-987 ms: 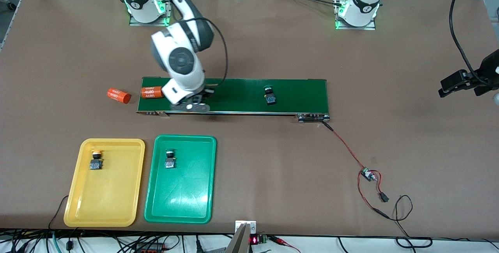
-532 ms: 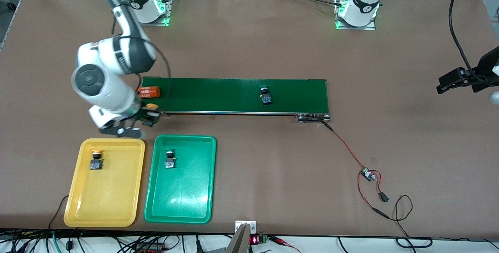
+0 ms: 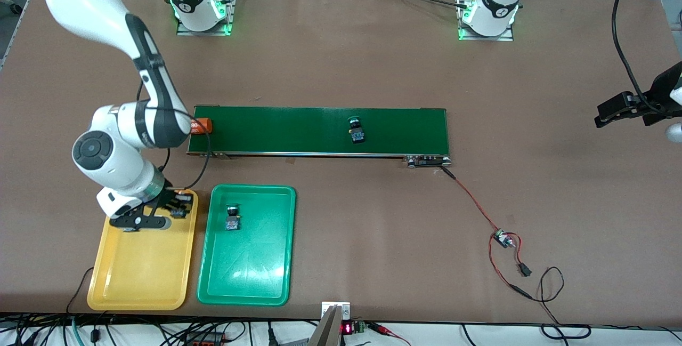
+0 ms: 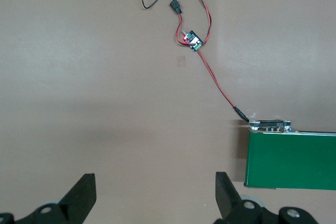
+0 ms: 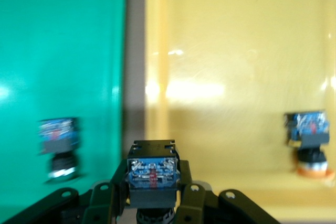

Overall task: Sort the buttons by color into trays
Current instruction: 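Carry the yellow-based button into the yellow tray and open the right gripper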

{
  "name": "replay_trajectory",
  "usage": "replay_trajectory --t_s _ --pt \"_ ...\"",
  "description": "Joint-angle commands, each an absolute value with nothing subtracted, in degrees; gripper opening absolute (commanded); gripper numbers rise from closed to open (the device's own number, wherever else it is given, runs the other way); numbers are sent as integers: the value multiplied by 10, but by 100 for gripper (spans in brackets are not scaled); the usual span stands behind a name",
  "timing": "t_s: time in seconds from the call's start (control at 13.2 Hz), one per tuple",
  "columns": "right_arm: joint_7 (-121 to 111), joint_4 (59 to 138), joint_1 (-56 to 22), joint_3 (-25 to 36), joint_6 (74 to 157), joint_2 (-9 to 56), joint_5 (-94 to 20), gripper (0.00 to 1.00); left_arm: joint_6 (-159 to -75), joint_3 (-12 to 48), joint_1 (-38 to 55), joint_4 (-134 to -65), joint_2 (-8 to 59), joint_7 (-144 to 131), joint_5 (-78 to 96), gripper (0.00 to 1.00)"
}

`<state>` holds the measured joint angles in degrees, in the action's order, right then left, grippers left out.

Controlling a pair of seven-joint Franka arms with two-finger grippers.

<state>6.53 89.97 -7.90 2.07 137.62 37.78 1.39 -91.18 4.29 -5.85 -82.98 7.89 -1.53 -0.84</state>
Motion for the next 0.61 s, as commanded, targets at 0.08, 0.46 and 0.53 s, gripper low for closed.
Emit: replay_trajectory --t_s 0.08,0.46,0.53 --pt "-6 883 -38 11 1422 420 13 22 -921 44 -61 -846 64 -6 4 100" --pt "-6 889 -18 10 1423 438 12 24 -922 43 -64 -846 66 -6 5 100" --pt "-7 891 -18 10 1422 441 12 36 -924 43 -64 -846 66 -6 5 100"
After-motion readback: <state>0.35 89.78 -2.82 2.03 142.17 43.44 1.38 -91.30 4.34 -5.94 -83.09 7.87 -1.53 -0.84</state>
